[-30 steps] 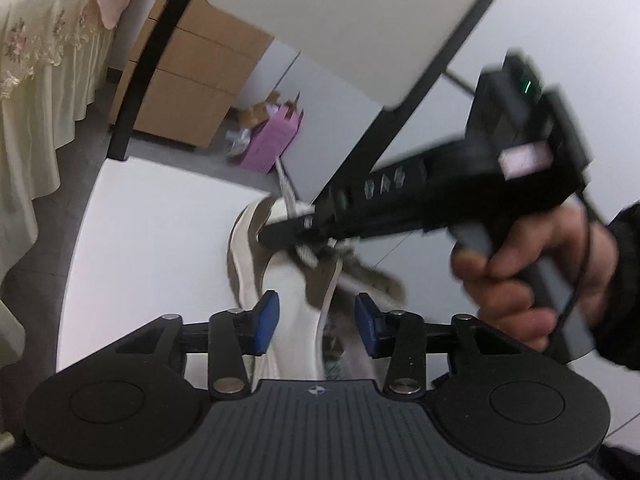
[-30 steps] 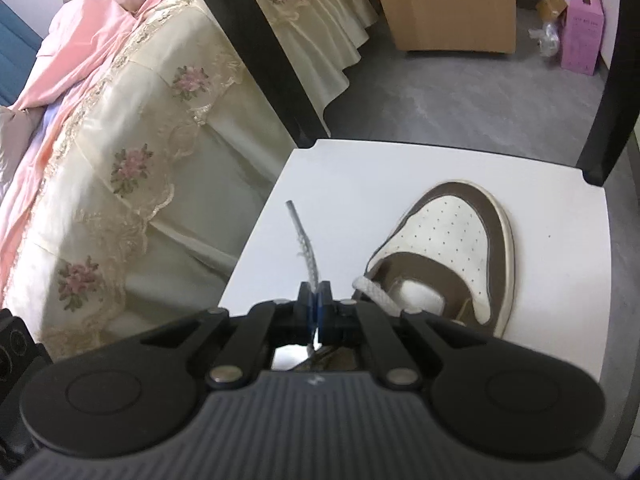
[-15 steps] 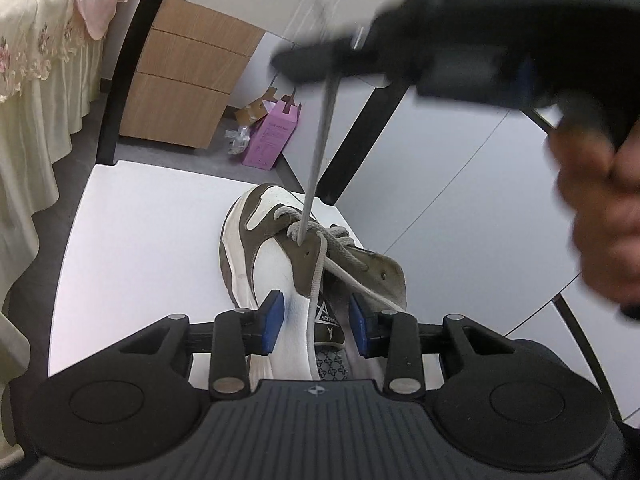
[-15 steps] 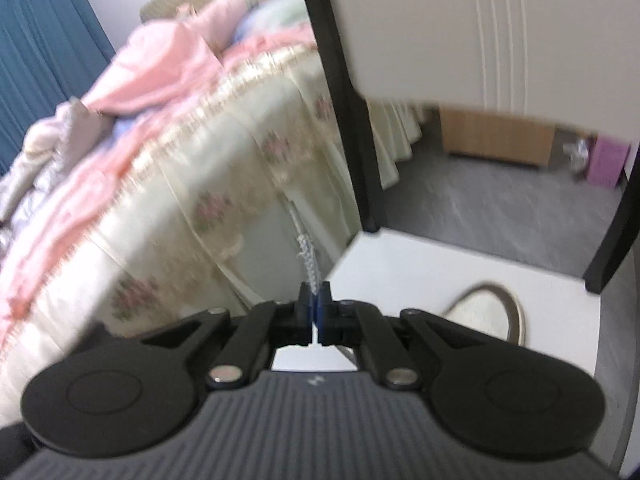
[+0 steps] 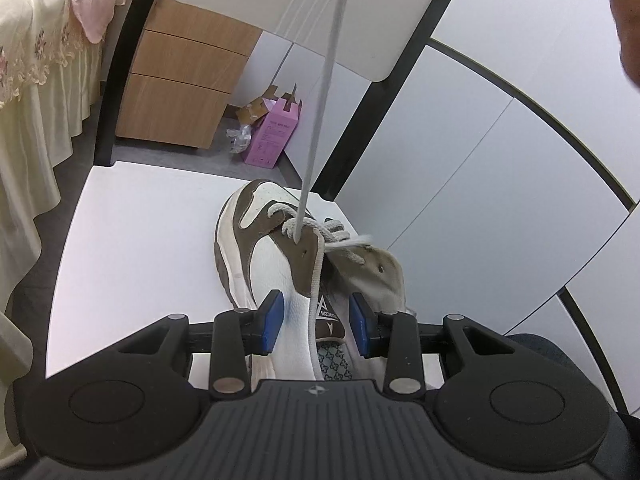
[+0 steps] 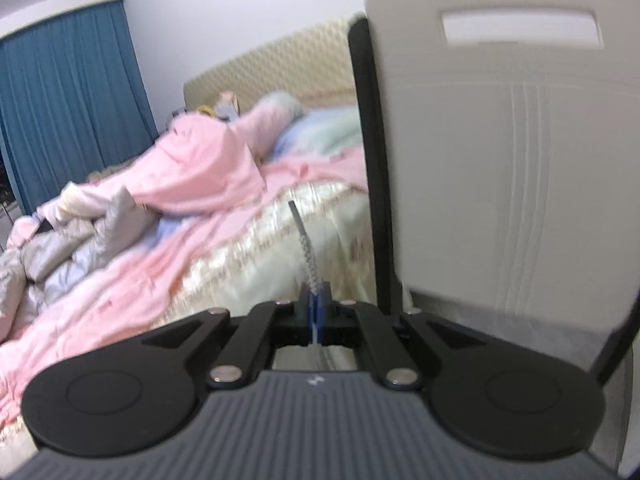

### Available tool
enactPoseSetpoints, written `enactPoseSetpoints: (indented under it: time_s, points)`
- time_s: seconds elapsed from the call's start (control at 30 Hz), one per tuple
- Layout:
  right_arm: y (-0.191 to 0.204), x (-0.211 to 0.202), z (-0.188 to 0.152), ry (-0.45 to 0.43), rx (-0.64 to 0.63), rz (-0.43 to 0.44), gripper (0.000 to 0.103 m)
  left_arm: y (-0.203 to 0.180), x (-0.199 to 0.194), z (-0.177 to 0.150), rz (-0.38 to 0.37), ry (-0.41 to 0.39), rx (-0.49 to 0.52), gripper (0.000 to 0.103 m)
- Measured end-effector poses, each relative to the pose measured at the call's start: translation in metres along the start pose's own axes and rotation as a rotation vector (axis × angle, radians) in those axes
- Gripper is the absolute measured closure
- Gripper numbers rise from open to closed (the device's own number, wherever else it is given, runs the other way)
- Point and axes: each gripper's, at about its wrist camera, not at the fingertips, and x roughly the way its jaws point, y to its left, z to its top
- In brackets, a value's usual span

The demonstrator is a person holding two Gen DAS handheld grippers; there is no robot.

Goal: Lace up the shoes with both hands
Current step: 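Lift the lace end up from the sneaker with the right gripper, then pull the white lace taut upward and across the sneaker with the right gripper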

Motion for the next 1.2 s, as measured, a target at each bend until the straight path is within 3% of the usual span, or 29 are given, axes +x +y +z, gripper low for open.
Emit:
enactPoseSetpoints:
  time_s: [0.1,0.33,0.53,0.57,0.6,0.63,0.77,1.07,1.17,1.2]
  points:
    - [0.005,0.000,0.012,-0.030,-0.005,0.016,0.101,0.001,0.000,0.000,-0.003,0.001,-0.011,0.064]
    - [0.005,0.008,-0.004,0.035,0.005,0.027,0.099,0.005,0.003,0.002,0.001,0.008,-0.033,0.062]
    - [-0.001,0.014,-0.034,0.117,-0.002,-0.063,0.095,0.006,0.003,0.002,0.012,0.012,-0.037,0.062]
    - [-0.004,0.012,-0.039,0.131,0.009,-0.078,0.088,0.006,0.003,0.001,0.016,0.013,-0.033,0.062]
    - [-0.008,0.010,-0.045,0.147,0.025,-0.099,0.064,0.005,0.003,0.001,0.019,0.013,-0.031,0.062]
    - [-0.012,0.008,-0.052,0.163,0.037,-0.111,0.050,0.005,0.003,0.001,0.021,0.013,-0.029,0.062]
    - [-0.019,0.001,-0.078,0.213,0.023,-0.159,0.051,0.004,0.003,0.001,0.032,0.010,-0.028,0.062]
    - [-0.061,-0.029,-0.163,0.230,0.245,-0.257,0.051,0.003,-0.002,-0.002,0.066,-0.018,-0.045,0.062]
    - [-0.067,-0.031,-0.193,0.225,0.310,-0.288,0.056,-0.003,-0.001,-0.005,0.078,-0.002,-0.026,0.062]
    - [-0.069,-0.032,-0.201,0.224,0.333,-0.291,0.063,-0.006,0.000,-0.007,0.079,0.006,-0.017,0.062]
